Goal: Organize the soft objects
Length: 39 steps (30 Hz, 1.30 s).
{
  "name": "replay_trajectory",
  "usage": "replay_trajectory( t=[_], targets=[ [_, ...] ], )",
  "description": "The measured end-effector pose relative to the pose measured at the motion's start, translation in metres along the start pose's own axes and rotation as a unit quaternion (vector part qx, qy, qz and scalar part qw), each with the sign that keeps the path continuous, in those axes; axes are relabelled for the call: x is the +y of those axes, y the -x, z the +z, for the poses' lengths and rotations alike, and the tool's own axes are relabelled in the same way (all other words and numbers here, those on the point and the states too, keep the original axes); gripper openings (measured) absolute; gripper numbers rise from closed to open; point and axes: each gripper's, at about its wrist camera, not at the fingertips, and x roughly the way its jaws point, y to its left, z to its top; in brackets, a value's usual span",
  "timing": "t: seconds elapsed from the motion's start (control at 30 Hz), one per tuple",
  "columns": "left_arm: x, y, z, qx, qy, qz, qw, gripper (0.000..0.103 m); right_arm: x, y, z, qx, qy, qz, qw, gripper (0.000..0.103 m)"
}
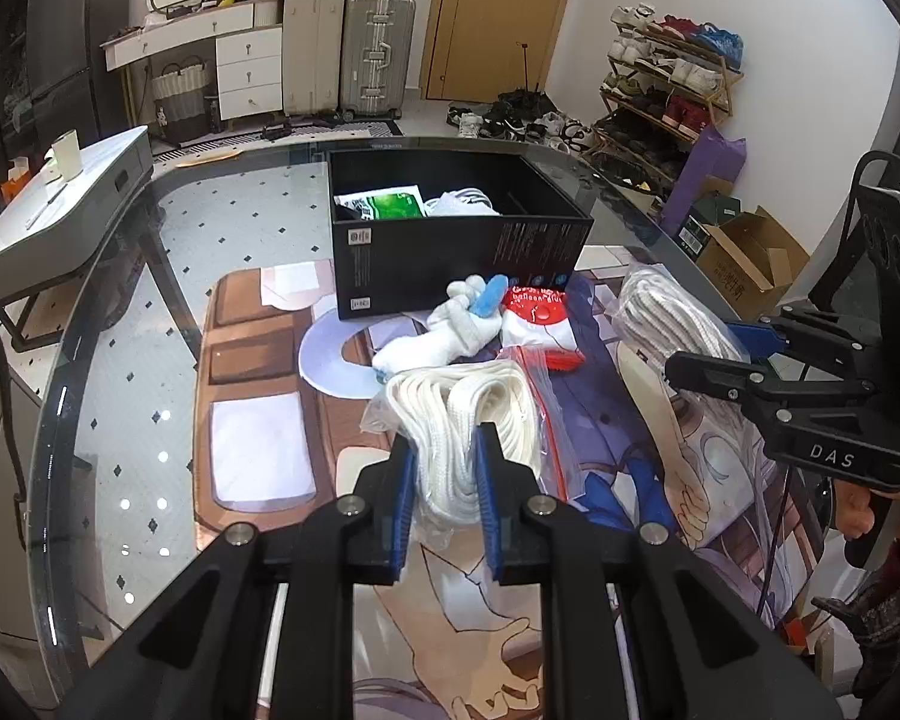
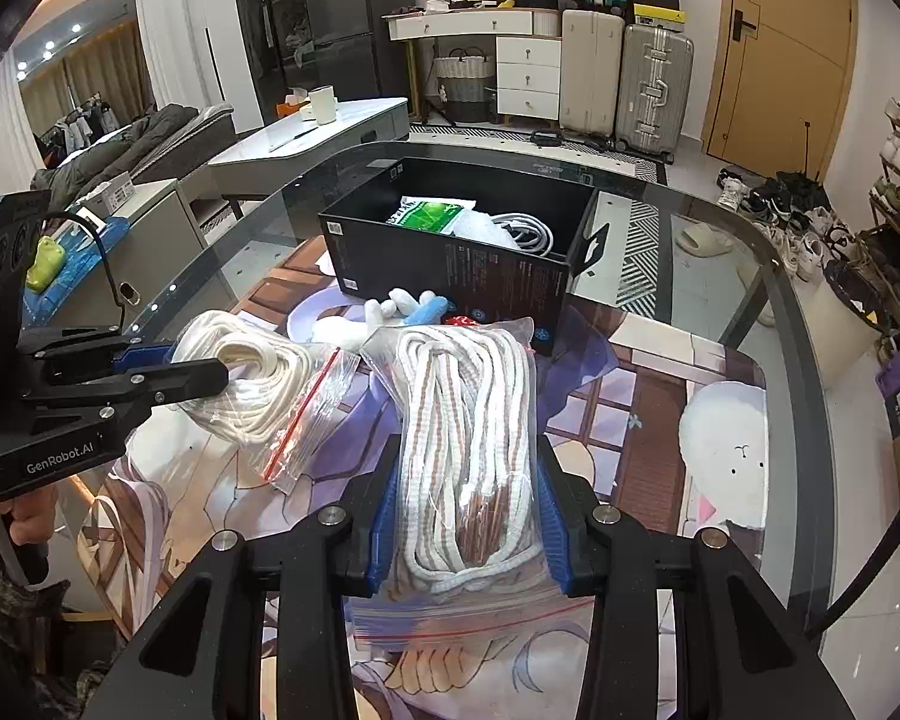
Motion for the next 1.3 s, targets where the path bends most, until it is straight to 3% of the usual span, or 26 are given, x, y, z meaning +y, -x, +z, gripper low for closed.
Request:
replay_trajectory(
  t=[0.6, 1.3],
  targets=[
    [0.000, 0.013, 0.037, -0.028, -0.026, 0.035, 0.9987, 0.016, -0.014, 0.011, 0.029, -0.026, 0.013, -0.016, 0.999, 0.040],
    [0.001, 0.001, 0.082, -0.039, -0.035, 0.027, 0.9982, 0.016, -0.028, 0.001, 0.072, -0.043, 0.020, -0.008, 0.999, 0.040]
  ],
)
